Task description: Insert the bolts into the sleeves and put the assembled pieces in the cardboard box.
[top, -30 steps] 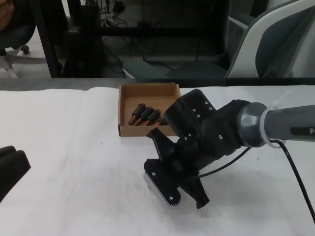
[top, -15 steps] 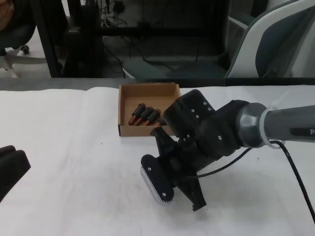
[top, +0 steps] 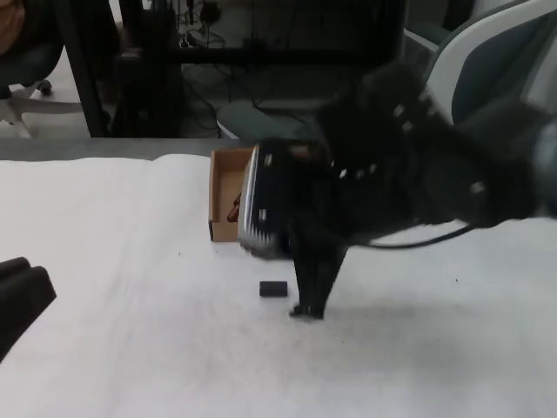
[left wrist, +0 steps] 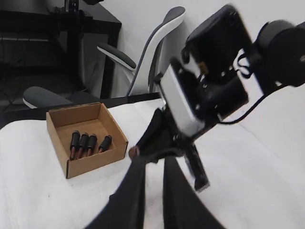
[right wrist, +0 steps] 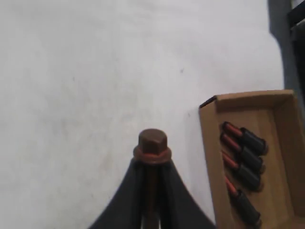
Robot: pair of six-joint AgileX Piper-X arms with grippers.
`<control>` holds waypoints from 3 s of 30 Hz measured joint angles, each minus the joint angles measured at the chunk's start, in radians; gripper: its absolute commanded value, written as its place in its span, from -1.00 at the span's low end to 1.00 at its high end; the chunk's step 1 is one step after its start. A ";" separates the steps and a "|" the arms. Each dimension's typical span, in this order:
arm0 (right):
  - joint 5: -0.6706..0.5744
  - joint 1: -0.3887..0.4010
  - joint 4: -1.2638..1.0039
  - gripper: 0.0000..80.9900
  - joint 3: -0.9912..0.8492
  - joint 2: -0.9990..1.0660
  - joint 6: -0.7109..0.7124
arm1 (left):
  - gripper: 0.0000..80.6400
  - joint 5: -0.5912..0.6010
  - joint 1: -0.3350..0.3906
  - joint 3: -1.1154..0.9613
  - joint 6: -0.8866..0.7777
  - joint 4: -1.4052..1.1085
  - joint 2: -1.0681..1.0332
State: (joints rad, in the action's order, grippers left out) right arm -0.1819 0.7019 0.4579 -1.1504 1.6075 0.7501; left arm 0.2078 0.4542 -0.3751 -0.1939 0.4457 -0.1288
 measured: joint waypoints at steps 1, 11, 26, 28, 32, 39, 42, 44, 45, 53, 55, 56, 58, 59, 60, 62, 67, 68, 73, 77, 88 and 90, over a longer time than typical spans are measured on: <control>0.000 0.005 0.000 -0.99 0.000 -0.029 -0.056 | -0.60 0.000 0.000 0.000 0.007 0.005 -0.012; 0.071 0.061 0.025 -0.99 0.118 -0.286 -0.405 | -0.02 0.107 0.000 0.000 0.270 -0.020 -0.355; 0.213 0.097 0.028 -0.99 0.464 -0.712 -0.725 | 0.46 0.151 0.000 -0.284 0.584 -0.071 -1.046; 0.213 0.097 0.028 -0.99 0.480 -0.744 -0.742 | 0.61 0.153 0.000 -0.356 0.669 0.003 -1.134; 0.213 0.097 0.028 -0.99 0.484 -0.764 -0.750 | 0.63 0.121 0.000 -0.496 0.830 0.115 -1.294; 0.213 0.097 0.026 -0.99 0.489 -0.765 -0.757 | 0.50 0.077 0.000 -0.644 1.098 0.138 -1.444; 0.213 0.097 0.026 -0.99 0.489 -0.765 -0.757 | 0.50 0.103 0.000 -0.666 1.188 0.116 -1.476; 0.213 0.097 0.026 -0.99 0.489 -0.765 -0.757 | 0.50 0.138 0.000 -0.668 1.236 0.077 -1.501; 0.208 0.097 0.026 -0.99 0.489 -0.765 -0.757 | 0.50 0.143 0.000 -0.668 1.243 0.068 -1.510; 0.167 0.097 0.026 -0.99 0.489 -0.765 -0.757 | 0.50 0.145 0.000 -0.668 1.292 0.044 -1.592; 0.153 0.097 0.026 -0.99 0.489 -0.765 -0.757 | 0.50 0.122 0.007 -0.668 1.306 0.026 -1.614; 0.148 0.097 0.026 -0.99 0.489 -0.765 -0.757 | 0.50 0.118 0.008 -0.670 1.309 0.023 -1.620; 0.131 0.097 0.026 -0.99 0.489 -0.765 -0.757 | 0.50 0.100 0.018 -0.673 1.315 0.002 -1.640; 0.128 0.097 0.026 -0.99 0.489 -0.765 -0.757 | 0.50 0.097 0.023 -0.676 1.317 0.000 -1.647; 0.127 0.097 0.026 -0.99 0.489 -0.765 -0.757 | 0.50 0.094 0.026 -0.678 1.319 -0.002 -1.650; 0.123 0.097 0.026 -0.99 0.489 -0.765 -0.757 | 0.50 0.093 0.037 -0.692 1.320 -0.004 -1.665; 0.120 0.097 0.026 -0.99 0.489 -0.765 -0.757 | 0.50 0.086 0.046 -0.743 1.324 -0.012 -1.703; 0.120 0.097 0.026 -0.99 0.489 -0.765 -0.757 | 0.49 0.086 0.046 -0.753 1.324 -0.013 -1.709; 0.119 0.097 0.026 -0.99 0.489 -0.765 -0.757 | 0.49 0.086 0.046 -0.773 1.332 0.000 -1.719; 0.117 0.097 0.026 -0.99 0.489 -0.765 -0.757 | 0.49 0.086 0.046 -0.775 1.340 0.011 -1.719; 0.117 0.097 0.018 -0.99 0.489 -0.765 -0.750 | 0.49 0.086 0.046 -0.775 1.341 0.008 -1.719; 0.117 0.097 0.015 -0.99 0.489 -0.765 -0.750 | 0.49 0.086 0.046 -0.783 1.341 0.007 -1.729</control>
State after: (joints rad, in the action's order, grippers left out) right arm -0.0648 0.7986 0.4733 -0.6617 0.8428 0.0000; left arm 0.2939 0.5006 -1.1579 1.1473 0.4522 -1.8574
